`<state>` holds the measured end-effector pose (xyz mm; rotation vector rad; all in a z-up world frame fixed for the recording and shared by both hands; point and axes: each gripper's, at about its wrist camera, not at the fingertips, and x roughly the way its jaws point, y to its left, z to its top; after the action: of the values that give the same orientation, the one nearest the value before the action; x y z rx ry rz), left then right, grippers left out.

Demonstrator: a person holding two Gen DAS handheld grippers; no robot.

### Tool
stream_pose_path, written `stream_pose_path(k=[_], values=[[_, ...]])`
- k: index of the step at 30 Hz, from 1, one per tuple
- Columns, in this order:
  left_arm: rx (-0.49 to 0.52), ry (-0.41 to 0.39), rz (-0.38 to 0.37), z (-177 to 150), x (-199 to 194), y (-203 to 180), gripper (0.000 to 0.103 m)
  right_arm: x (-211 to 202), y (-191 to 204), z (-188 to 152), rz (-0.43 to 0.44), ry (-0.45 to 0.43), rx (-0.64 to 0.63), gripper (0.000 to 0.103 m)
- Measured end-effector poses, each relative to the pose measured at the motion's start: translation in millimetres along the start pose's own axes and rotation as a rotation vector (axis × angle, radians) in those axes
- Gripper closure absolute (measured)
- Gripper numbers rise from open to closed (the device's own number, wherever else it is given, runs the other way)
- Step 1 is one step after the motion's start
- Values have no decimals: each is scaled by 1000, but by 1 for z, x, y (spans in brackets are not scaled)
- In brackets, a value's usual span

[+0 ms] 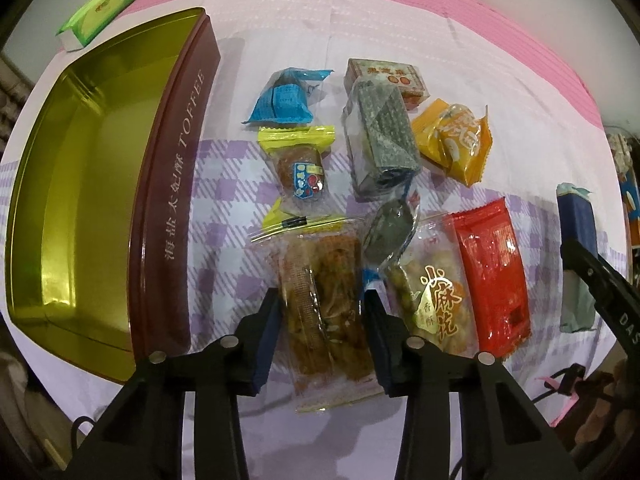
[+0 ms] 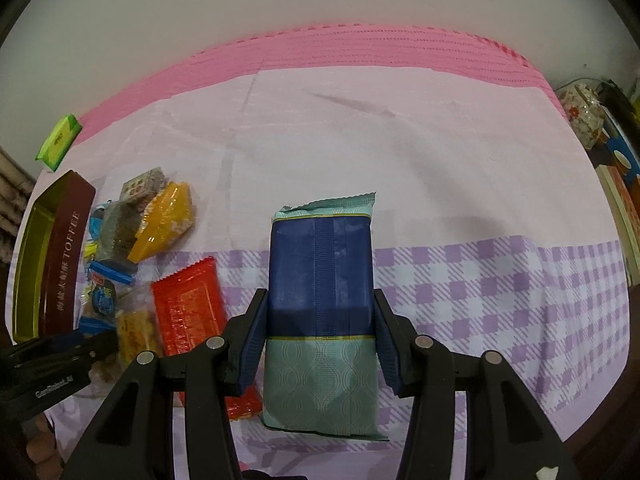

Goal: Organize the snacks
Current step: 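Grasp the clear bag of brown cookies with the left tool while the right tool holds the box, then carry the cookie bag into the gold tin and open the left tool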

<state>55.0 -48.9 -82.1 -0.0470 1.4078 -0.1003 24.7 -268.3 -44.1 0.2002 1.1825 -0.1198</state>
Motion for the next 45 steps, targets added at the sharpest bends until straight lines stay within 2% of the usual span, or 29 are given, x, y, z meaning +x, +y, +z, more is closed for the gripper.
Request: stream_pose_path(k=[8,15,26,30,35,38,45], values=[[55,13,-17,-13,-10,14,62,7,-1,0,-21,15,11,57],[89,-9,-20,-22,-25,22,62,15,-1,-2,-43,26,8,57],[130,-99,-48,-29,-75,37,62,24,0,-5,-56,47,7,57],[112,-155,-4,-13,-96,58,62,26,-1,-6,-54,52,5,57],[52,-185,80,8,-102,107,62,28,-2,-7,-63,53,2,57],[15,-182,129,15,-99,135,62,29,-1,-8,-69,48,-2,57],[3,-153,175,17,-78,171,62,31,2,-10,-81,36,-5,57]])
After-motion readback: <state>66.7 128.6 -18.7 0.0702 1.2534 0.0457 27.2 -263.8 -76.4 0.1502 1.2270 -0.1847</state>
